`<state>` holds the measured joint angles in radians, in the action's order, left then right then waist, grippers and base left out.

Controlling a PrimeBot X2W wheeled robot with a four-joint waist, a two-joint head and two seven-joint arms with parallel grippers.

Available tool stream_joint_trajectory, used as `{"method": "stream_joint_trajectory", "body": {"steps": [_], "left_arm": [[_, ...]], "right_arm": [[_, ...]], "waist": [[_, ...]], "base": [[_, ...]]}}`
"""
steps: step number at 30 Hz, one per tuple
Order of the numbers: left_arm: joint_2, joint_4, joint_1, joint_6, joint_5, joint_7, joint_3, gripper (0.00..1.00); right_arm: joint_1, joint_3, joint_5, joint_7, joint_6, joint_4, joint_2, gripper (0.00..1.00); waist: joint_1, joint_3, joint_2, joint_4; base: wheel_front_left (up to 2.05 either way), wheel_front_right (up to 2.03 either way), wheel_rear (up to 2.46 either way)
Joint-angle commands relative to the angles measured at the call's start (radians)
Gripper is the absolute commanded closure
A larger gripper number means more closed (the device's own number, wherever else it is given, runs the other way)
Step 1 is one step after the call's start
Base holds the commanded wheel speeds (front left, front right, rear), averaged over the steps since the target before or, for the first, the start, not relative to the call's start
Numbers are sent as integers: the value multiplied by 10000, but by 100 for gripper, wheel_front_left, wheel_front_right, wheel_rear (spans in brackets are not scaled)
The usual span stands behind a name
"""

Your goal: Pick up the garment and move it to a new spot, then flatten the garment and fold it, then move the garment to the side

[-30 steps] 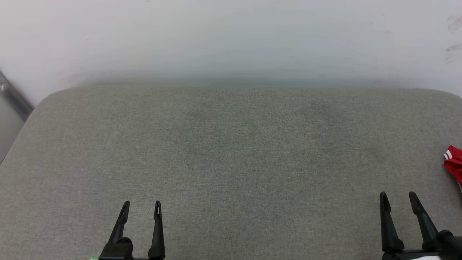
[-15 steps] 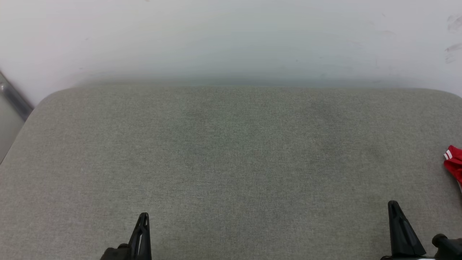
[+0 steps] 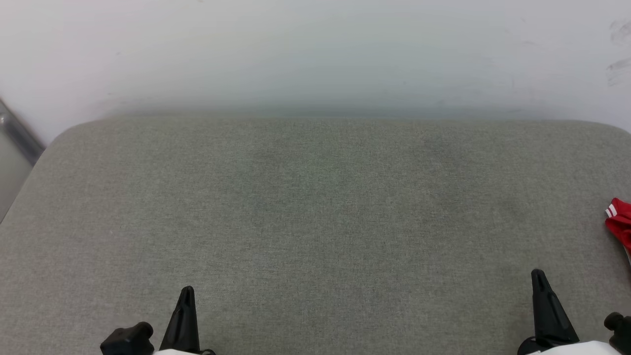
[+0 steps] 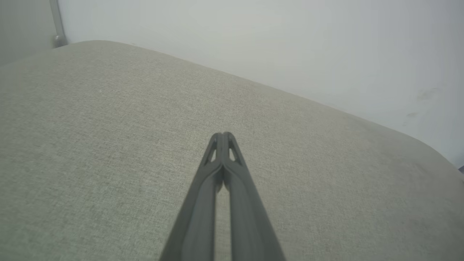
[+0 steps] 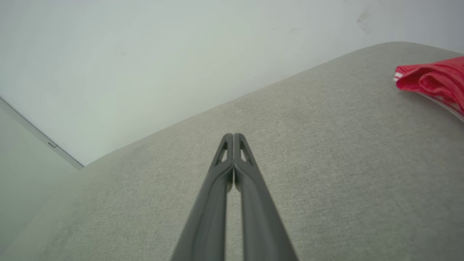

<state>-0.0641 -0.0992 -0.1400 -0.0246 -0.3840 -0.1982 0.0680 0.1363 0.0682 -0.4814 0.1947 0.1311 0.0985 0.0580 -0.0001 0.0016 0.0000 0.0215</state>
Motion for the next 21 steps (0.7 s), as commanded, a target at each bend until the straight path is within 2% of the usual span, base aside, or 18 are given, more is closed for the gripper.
{"method": "stream_joint_trajectory", "body": {"steps": [1,21], "left_arm": [[-95,84,289,79,-424,54,-40,100],[-212,-346,916,498,-3866,700,-289,100]], "right_arm": [[-344,-13,-421,-48,-1,-86,104,100],[-931,-55,-3537,-741,-2,320,191,100]], "waist": [[1,0,0,-2],[1,3,0,-42]], "base": [[0,0,0],[0,0,0]]}}
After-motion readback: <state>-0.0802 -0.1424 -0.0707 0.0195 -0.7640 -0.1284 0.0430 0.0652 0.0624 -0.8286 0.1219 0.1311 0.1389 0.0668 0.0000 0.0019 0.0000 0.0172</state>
